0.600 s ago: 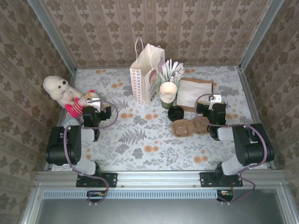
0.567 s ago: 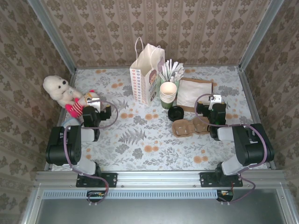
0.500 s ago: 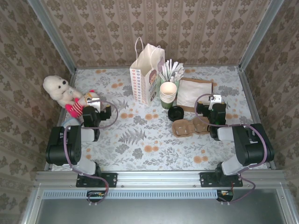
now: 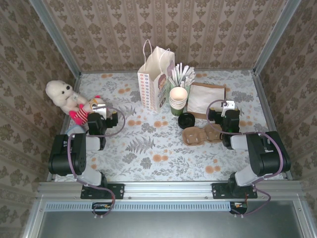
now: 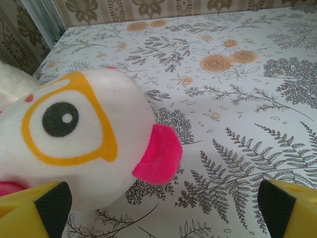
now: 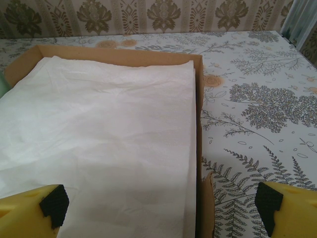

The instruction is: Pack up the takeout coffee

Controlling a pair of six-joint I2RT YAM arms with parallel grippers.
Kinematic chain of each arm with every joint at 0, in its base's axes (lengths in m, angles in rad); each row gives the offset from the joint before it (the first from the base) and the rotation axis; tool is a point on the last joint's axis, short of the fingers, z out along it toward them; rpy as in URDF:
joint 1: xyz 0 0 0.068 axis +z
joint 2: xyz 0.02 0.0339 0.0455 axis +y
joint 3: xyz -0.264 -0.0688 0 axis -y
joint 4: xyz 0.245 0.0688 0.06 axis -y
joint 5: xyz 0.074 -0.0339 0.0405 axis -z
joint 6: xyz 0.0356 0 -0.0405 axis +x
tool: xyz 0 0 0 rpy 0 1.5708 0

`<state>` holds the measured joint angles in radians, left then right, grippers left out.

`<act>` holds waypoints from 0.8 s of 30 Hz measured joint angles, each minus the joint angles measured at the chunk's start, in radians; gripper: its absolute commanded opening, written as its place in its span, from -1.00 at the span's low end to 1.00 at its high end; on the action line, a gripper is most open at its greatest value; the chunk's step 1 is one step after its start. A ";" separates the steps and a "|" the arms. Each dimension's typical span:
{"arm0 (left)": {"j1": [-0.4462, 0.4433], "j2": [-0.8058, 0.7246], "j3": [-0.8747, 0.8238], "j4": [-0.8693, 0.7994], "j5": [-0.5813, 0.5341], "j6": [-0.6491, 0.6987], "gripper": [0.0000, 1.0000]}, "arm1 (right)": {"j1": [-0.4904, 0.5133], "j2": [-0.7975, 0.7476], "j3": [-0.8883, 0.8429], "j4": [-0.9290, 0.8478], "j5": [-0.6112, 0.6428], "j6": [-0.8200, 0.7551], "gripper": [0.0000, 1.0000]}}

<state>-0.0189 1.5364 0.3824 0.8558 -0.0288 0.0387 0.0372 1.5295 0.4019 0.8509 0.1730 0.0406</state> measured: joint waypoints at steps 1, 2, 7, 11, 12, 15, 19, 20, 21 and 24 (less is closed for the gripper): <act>0.000 0.000 0.000 0.000 0.000 0.000 1.00 | 0.000 0.000 0.000 0.000 0.000 0.000 1.00; 0.000 0.000 0.000 0.000 0.000 0.000 1.00 | 0.000 0.000 0.000 0.000 0.000 0.000 1.00; -0.001 0.000 0.000 0.000 0.000 0.003 1.00 | 0.000 0.000 0.000 0.000 0.000 0.000 1.00; -0.016 0.000 0.000 0.001 -0.002 0.015 1.00 | 0.000 0.000 0.000 0.000 0.000 0.000 1.00; -0.021 0.000 0.000 0.001 -0.005 0.018 1.00 | 0.000 0.000 0.000 -0.001 0.000 0.000 1.00; -0.034 0.000 0.000 0.005 -0.015 0.025 1.00 | 0.000 -0.002 0.000 -0.009 -0.001 0.000 1.00; -0.056 -0.038 -0.008 -0.013 -0.051 0.038 1.00 | 0.000 -0.050 0.005 -0.085 -0.009 -0.001 1.00; -0.067 -0.072 -0.010 -0.031 -0.064 0.045 1.00 | 0.000 -0.084 0.012 -0.131 -0.012 0.000 1.00; -0.081 -0.111 -0.010 -0.053 -0.080 0.051 1.00 | 0.000 -0.117 0.019 -0.171 -0.016 0.004 1.00; -0.147 -0.260 -0.009 -0.104 -0.145 0.067 1.00 | 0.000 -0.245 0.067 -0.306 -0.028 0.038 1.00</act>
<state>-0.1661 1.2766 0.3733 0.7517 -0.1741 0.1059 0.0372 1.2850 0.4690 0.5453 0.1452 0.0784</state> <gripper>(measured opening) 0.992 0.999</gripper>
